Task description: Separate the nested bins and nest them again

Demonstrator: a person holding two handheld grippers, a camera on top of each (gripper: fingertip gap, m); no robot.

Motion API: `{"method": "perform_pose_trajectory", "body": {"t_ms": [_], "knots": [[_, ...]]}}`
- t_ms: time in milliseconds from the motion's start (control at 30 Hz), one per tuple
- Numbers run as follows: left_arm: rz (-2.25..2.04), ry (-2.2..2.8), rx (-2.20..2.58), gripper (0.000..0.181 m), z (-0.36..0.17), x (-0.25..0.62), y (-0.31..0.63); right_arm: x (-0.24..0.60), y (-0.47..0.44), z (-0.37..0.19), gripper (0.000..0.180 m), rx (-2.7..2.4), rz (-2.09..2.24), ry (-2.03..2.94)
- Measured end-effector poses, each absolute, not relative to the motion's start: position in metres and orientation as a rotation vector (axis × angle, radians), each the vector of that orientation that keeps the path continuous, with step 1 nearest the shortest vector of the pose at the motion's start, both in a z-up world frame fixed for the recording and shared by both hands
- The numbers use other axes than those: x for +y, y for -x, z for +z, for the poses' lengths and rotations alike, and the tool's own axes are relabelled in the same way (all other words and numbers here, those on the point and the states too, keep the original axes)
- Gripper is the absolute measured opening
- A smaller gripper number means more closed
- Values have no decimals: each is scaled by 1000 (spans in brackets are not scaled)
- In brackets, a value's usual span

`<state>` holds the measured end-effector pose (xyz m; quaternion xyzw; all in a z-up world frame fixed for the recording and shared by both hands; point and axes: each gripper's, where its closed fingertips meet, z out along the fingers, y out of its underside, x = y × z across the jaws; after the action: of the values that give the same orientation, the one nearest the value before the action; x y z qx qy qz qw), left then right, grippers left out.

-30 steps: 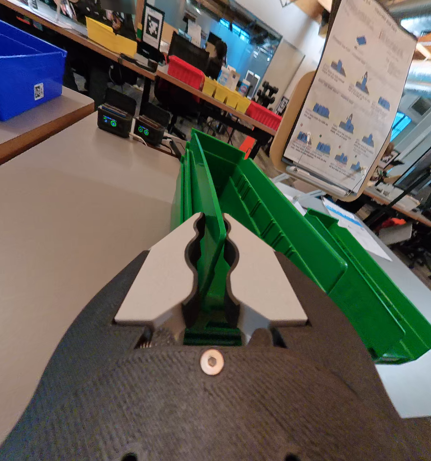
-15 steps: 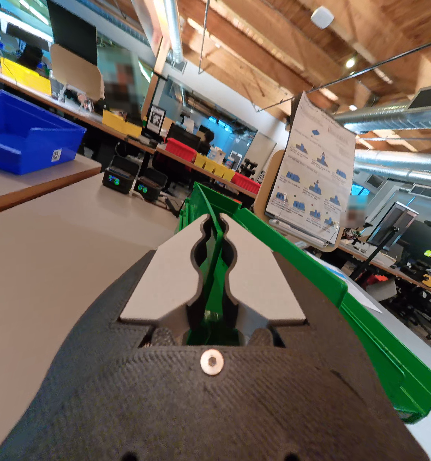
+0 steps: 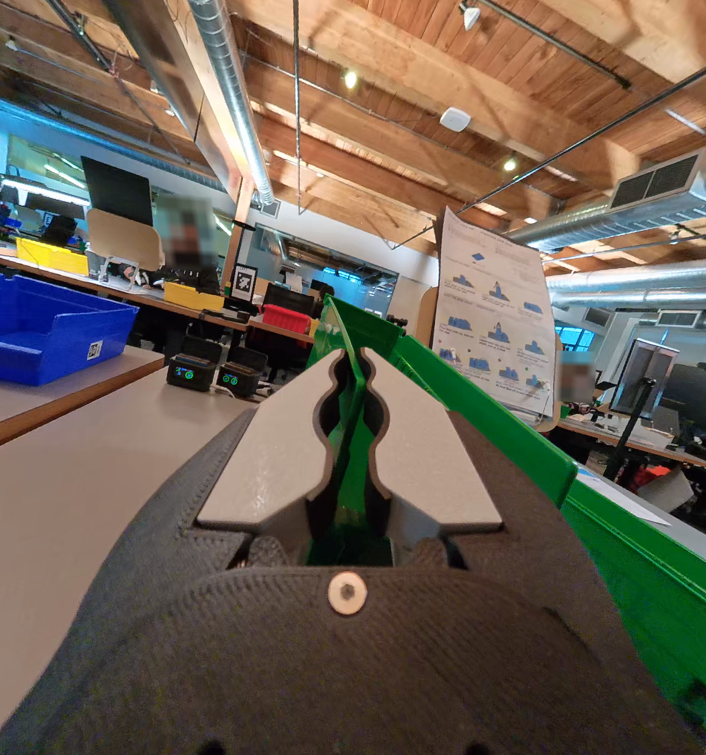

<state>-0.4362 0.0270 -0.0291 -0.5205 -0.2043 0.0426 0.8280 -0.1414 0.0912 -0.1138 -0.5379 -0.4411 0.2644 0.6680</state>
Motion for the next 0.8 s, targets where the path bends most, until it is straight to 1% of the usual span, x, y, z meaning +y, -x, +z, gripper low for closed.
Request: {"method": "perform_pose_trajectory", "body": {"t_ms": [333, 800], "knots": [[71, 1177, -515, 0, -52, 32, 441, 93, 140, -113, 20, -990, 592, 1213], [70, 1193, -518, 2, -55, 33, 440, 93, 140, -114, 20, -996, 583, 1213]]}}
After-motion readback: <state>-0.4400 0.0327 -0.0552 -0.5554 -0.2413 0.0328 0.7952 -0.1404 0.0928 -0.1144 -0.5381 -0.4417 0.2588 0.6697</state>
